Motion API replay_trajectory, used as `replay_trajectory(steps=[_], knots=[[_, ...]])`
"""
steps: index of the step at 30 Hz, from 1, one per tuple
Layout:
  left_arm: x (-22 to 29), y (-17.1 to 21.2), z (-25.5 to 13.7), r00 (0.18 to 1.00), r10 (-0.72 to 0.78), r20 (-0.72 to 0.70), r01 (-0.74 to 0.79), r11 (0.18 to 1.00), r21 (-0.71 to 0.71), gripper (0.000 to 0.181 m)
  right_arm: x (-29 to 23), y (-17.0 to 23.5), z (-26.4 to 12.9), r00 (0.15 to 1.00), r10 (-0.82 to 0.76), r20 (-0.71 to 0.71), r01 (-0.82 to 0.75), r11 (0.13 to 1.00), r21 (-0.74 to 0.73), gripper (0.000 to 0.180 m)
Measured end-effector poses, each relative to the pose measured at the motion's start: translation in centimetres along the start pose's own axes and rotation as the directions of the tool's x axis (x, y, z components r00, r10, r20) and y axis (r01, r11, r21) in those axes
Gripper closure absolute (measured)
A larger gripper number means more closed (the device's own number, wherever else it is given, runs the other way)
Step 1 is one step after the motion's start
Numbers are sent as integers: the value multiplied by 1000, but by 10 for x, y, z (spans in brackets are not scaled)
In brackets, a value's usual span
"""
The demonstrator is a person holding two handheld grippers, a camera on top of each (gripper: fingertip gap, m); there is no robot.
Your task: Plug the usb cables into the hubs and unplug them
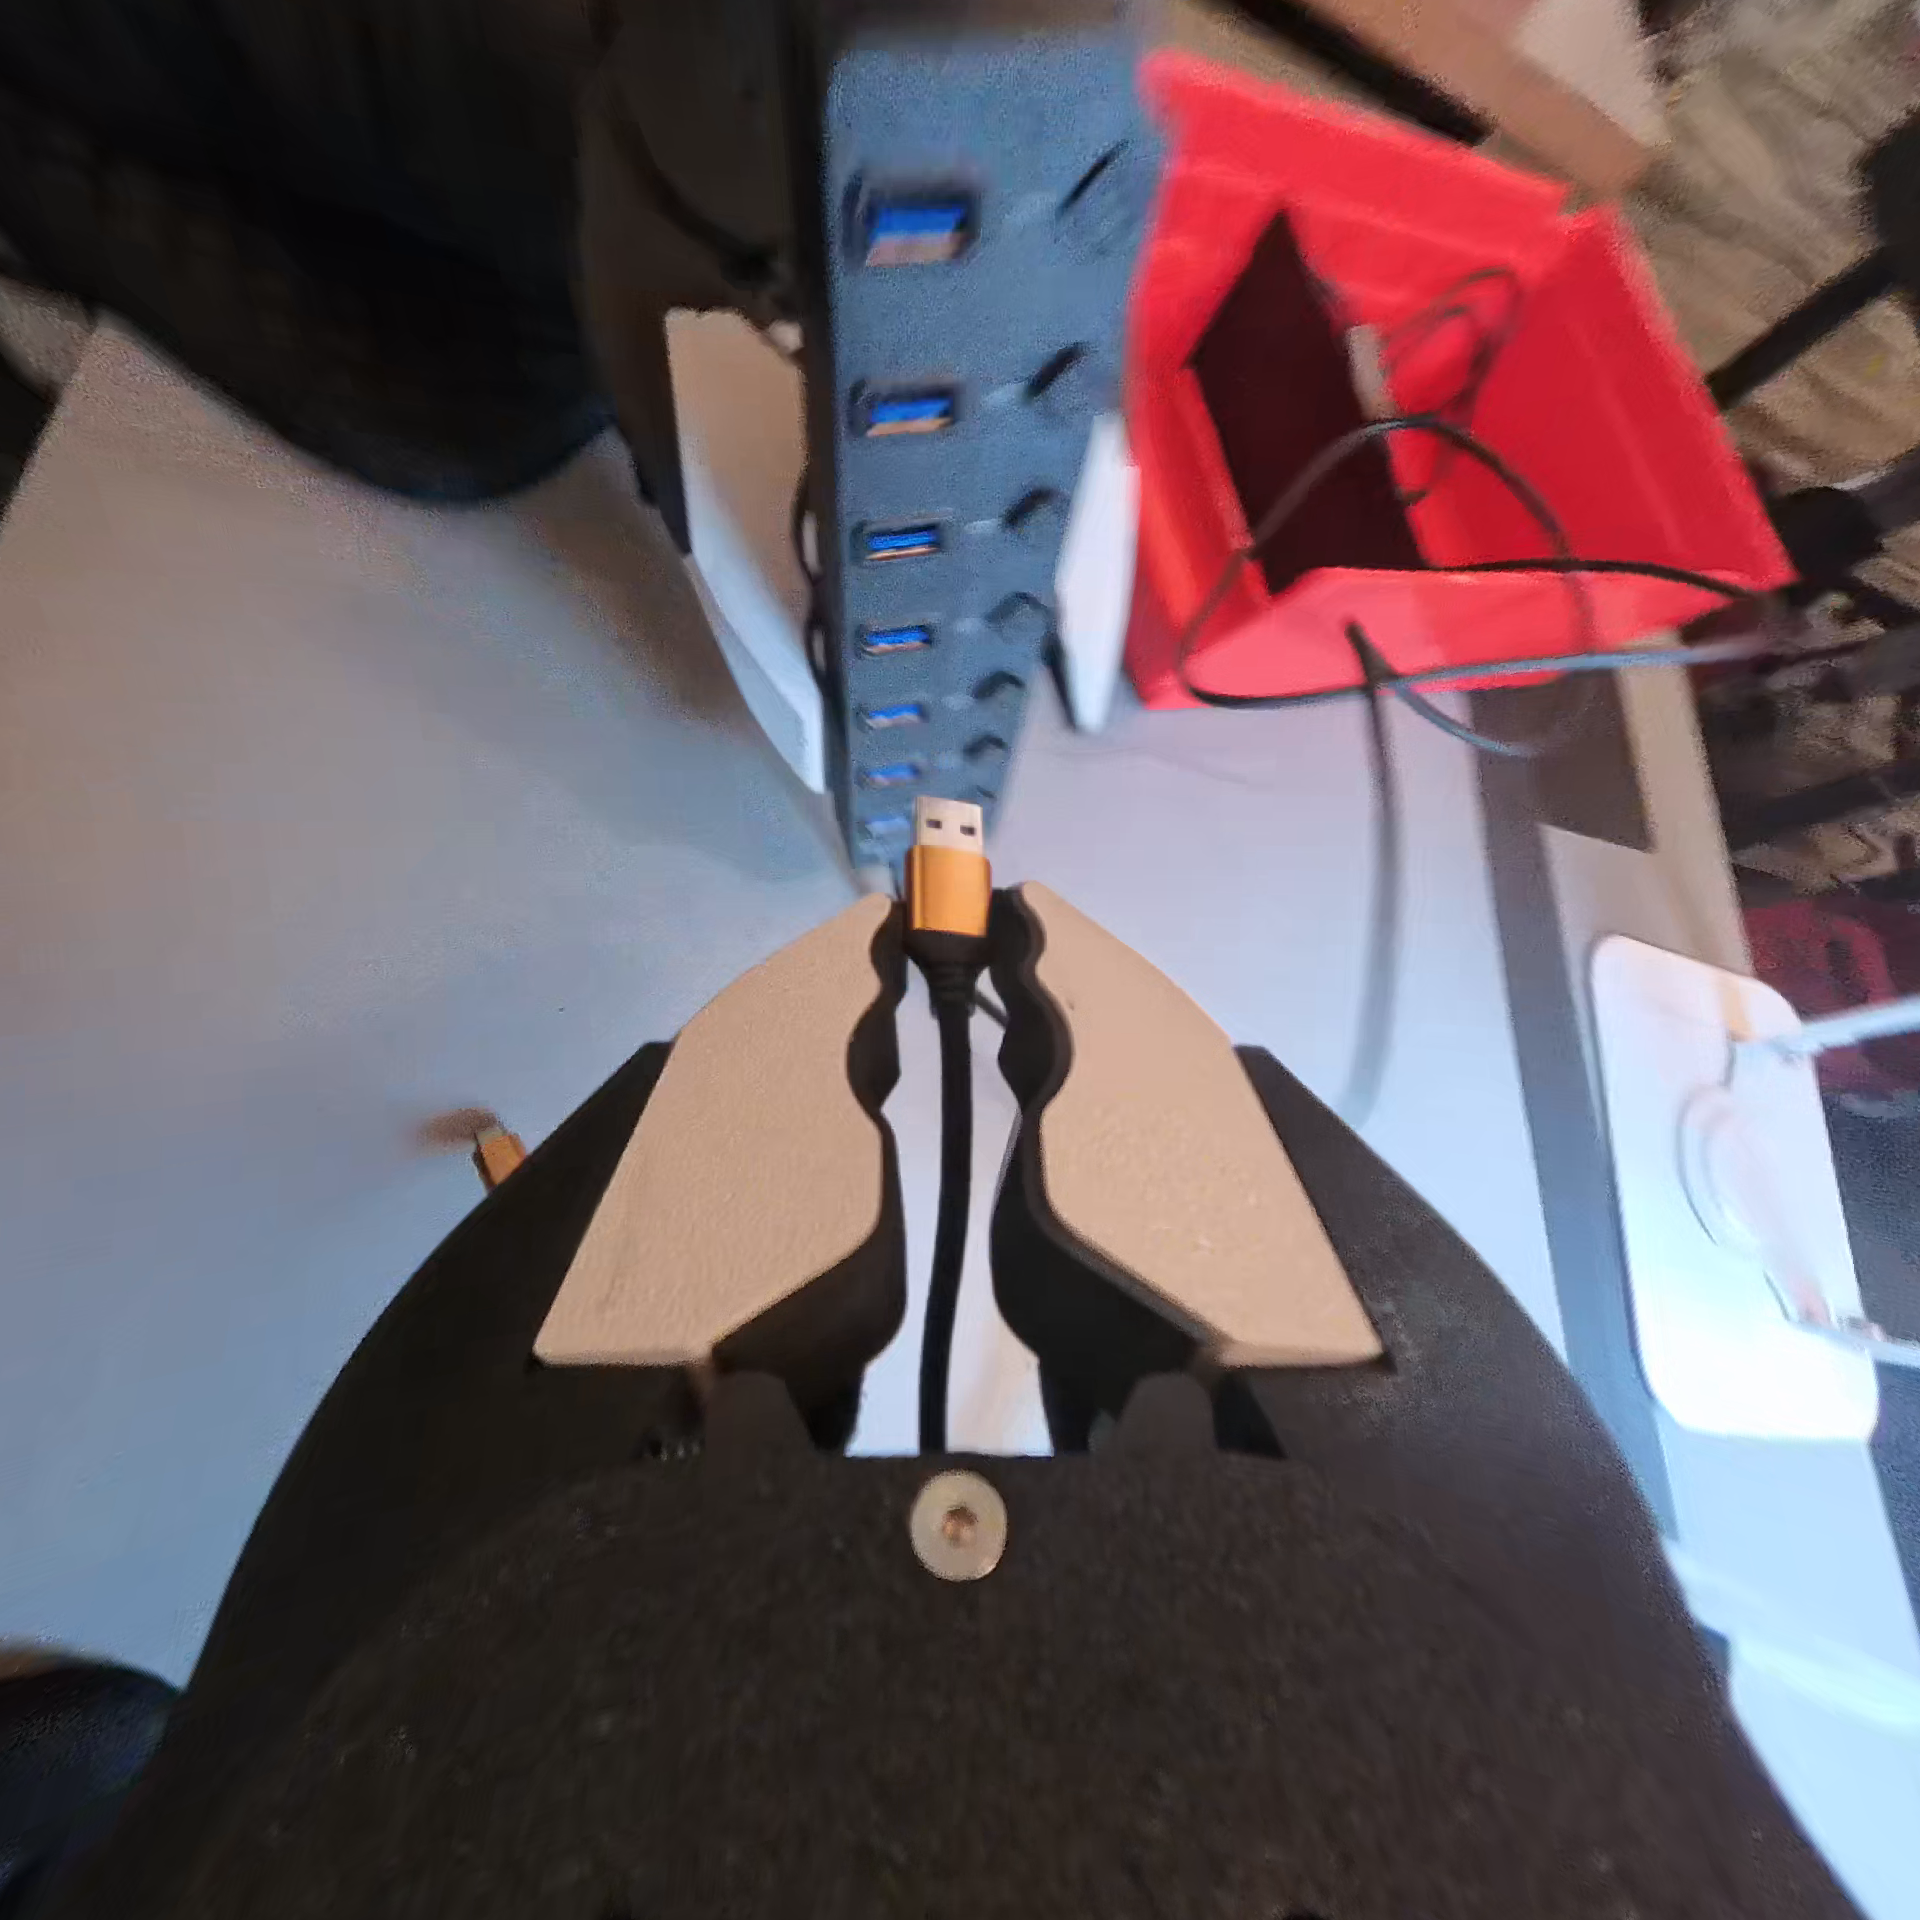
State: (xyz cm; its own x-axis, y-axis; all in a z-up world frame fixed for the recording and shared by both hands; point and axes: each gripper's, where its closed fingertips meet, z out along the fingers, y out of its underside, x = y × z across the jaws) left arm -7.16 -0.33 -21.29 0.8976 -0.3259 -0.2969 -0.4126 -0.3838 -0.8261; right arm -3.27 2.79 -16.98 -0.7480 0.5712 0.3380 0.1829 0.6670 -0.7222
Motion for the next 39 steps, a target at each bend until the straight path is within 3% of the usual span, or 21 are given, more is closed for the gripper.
replay_trajectory(steps=[2,4,7,12,16,20,22,24,27,30,32,34,39], knots=[[-6,5,-6,992,-119,-38,120,992,40,118,22,-2,-35,996,57,-74,-50,994,102,164],[-8,-11,-12,990,-127,-65,136,980,146,118,49,-2,-68,970,91,-227,-57,987,152,164],[-3,-20,-10,980,-163,-115,183,964,195,118,86,-6,-122,882,147,-447,-32,966,256,164],[6,-15,-1,968,-186,-167,218,955,203,118,140,31,-185,591,183,-786,37,967,253,164],[8,-19,-1,954,-216,-208,263,935,237,118,158,43,-212,411,300,-861,167,903,395,163],[9,-26,-5,939,-240,-248,306,910,281,120,169,69,-219,233,266,-935,203,927,314,163],[8,-27,-7,937,-242,-251,311,904,292,120,175,88,-197,304,260,-916,111,946,305,163],[8,-26,-8,937,-243,-251,313,903,294,120,180,117,-168,398,244,-884,-82,970,231,163],[6,-25,-10,942,-235,-239,302,905,300,120,171,155,-132,545,200,-814,-322,947,17,164],[4,-23,-11,942,-240,-233,305,902,304,120,143,187,-111,695,184,-695,-453,863,-224,164],[3,-21,-10,940,-247,-236,312,901,301,121,128,204,-111,734,184,-653,-504,793,-343,160],[3,-19,-8,938,-250,-238,316,902,295,121,121,211,-116,740,184,-647,-530,752,-392,145],[2,-20,-10,934,-256,-248,327,893,309,121,112,171,-116,787,236,-570,-469,830,-303,134]])
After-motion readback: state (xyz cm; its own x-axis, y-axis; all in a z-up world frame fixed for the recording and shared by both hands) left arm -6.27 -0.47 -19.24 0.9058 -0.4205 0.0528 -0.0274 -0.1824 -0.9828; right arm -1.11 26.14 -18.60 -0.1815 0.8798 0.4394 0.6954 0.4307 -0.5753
